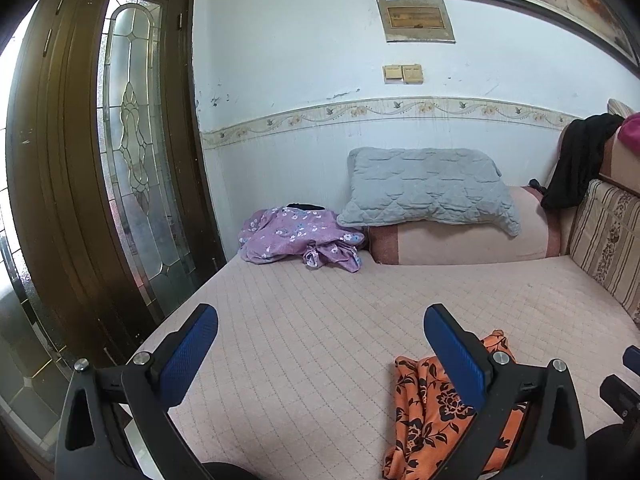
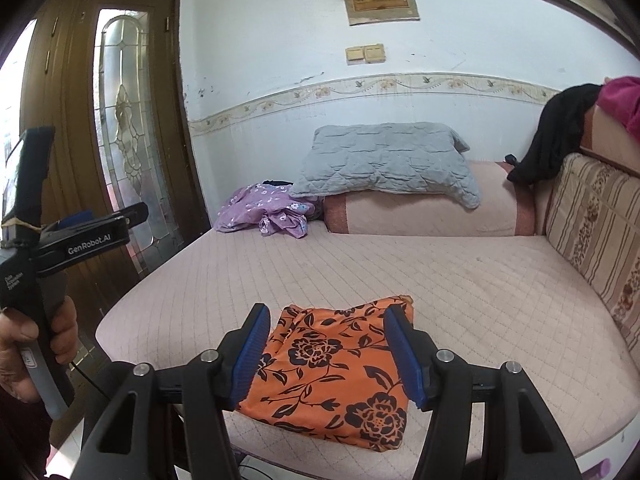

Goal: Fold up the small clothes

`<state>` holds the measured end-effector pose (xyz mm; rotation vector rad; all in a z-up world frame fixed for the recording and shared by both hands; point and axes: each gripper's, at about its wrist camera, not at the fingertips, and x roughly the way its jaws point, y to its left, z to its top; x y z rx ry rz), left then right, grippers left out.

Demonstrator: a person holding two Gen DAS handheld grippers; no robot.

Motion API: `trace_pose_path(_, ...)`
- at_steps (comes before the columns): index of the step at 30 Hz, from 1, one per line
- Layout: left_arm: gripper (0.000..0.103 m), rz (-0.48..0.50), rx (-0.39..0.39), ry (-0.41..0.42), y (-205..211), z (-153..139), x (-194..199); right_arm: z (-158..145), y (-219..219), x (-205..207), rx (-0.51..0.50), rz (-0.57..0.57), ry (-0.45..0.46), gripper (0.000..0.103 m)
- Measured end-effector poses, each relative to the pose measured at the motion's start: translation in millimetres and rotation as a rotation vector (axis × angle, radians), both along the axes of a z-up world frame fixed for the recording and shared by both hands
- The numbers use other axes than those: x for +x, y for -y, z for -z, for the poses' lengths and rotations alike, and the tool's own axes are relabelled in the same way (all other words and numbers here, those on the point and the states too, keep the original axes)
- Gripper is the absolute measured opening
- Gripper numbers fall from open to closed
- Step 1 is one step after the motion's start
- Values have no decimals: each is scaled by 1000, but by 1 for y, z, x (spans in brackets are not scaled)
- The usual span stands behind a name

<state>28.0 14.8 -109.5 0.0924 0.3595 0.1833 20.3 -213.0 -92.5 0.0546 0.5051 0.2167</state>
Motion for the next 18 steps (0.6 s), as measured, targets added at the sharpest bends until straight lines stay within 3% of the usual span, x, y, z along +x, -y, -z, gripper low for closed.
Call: trace_pose_path(18,103,51,-13,18,0,-11,-13,-13,-7,-6,-36,5,38,63)
